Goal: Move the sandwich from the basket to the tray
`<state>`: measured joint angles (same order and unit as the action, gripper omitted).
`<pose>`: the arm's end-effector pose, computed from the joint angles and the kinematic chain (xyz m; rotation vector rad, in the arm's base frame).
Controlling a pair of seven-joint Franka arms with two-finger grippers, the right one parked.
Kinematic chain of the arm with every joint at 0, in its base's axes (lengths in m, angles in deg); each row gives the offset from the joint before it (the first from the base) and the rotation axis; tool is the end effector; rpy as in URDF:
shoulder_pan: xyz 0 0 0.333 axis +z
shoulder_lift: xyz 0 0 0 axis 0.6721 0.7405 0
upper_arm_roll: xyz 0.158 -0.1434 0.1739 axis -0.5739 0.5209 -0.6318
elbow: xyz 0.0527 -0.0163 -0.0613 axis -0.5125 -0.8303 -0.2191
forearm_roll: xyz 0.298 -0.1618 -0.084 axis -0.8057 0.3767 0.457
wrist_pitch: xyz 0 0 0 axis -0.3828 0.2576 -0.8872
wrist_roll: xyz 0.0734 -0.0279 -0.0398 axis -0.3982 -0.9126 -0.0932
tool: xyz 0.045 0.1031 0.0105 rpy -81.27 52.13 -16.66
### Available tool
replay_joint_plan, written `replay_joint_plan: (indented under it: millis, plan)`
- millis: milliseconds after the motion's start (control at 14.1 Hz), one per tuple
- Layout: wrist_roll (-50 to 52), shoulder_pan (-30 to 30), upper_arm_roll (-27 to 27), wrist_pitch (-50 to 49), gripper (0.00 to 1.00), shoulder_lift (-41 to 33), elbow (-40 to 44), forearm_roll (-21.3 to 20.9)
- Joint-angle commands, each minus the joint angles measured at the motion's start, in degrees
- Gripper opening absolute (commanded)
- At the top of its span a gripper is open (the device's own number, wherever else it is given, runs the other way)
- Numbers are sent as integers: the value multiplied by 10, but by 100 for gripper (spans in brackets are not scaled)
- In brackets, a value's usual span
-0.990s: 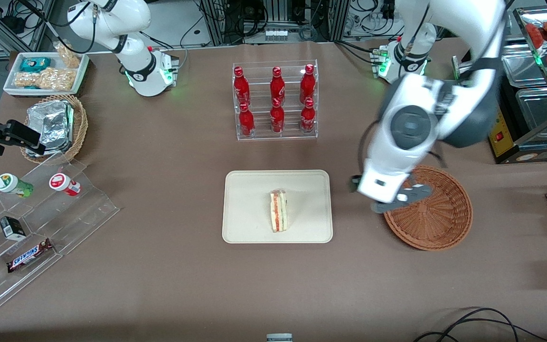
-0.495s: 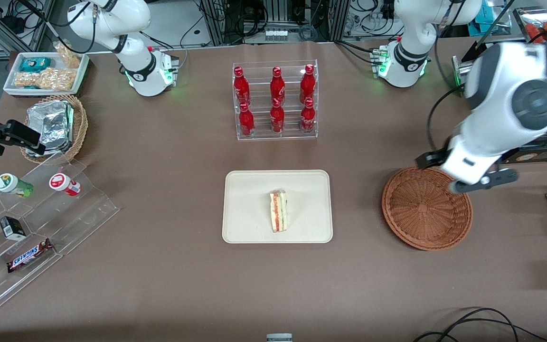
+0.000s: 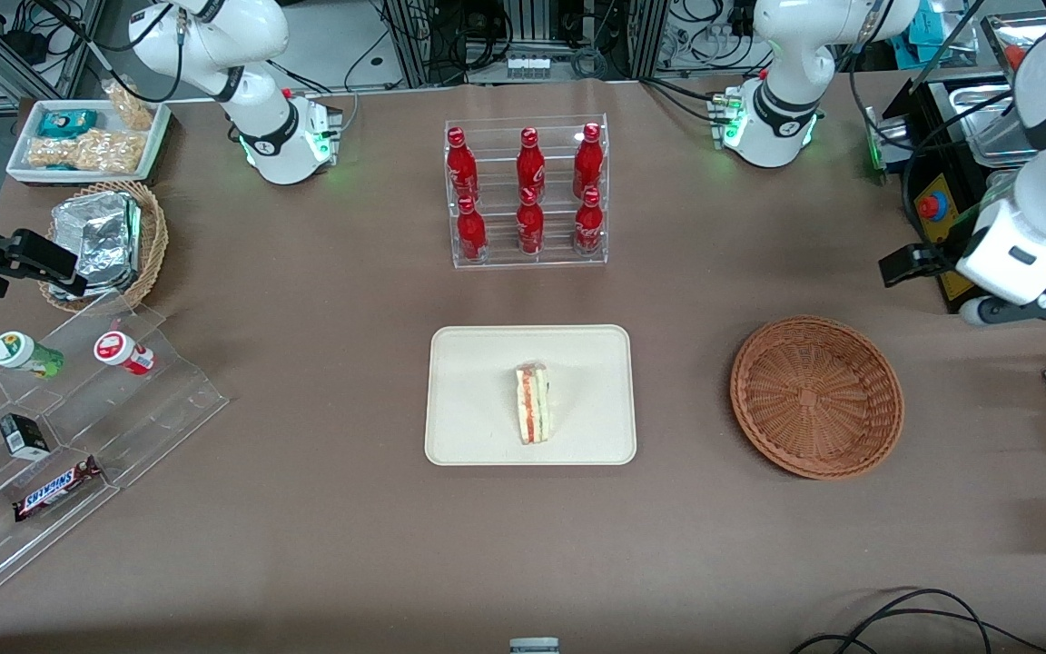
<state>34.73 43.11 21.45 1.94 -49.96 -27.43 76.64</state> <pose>0.5031 -0.0298 0.5257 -3.0603 -0.1331 0.2133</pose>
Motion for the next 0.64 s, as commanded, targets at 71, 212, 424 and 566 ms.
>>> replay_joint_plan:
  millis: [71, 212, 424, 566]
  plan:
    - [-88, 8, 8, 2, 100, -18, 18, 6]
    - [-93, 4, 3, 17, 100, -15, 27, 13]
    - [-94, -21, -40, 23, 100, -11, 35, 34]
    - [-94, -24, -49, 18, 100, -11, 46, 45]
